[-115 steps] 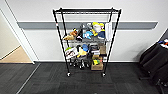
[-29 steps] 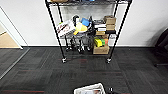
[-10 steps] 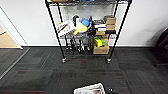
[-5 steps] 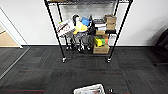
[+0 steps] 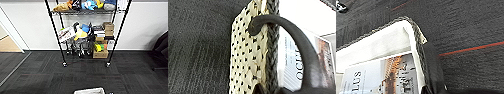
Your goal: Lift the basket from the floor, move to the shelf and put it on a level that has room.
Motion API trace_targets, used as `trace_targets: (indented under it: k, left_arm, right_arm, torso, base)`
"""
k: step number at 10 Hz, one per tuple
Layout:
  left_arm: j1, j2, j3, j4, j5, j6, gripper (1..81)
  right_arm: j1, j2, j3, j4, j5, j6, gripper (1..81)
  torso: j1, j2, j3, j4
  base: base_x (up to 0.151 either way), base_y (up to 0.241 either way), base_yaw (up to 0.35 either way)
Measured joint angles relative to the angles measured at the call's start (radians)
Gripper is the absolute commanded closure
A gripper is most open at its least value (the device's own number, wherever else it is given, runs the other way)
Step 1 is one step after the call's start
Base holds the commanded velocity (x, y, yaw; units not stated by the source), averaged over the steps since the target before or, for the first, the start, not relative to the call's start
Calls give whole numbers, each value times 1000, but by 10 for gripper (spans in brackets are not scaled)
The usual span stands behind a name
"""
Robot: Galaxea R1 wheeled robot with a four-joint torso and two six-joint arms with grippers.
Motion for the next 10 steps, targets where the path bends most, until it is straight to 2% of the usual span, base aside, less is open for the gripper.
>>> trace_targets:
  k: [5,7,10]
  left_arm:
    - [11,-48,80,1,10,1,811]
    - [11,-82,142,2,8,5,811]
    - [13,-150,220,5,50,7,811]
  right_arm:
    - [-40,-92,130,48,24,3,811]
    - [-60,-142,193,63,40,3,811]
    - [-98,-190,284,86,37,7,811]
  torso:
    - [-110,168,147,0]
    - [-142,217,161,0]
    - [-207,318,163,0]
  base:
    - [0,0,0]
    - [0,0,0]
    - [0,0,0]
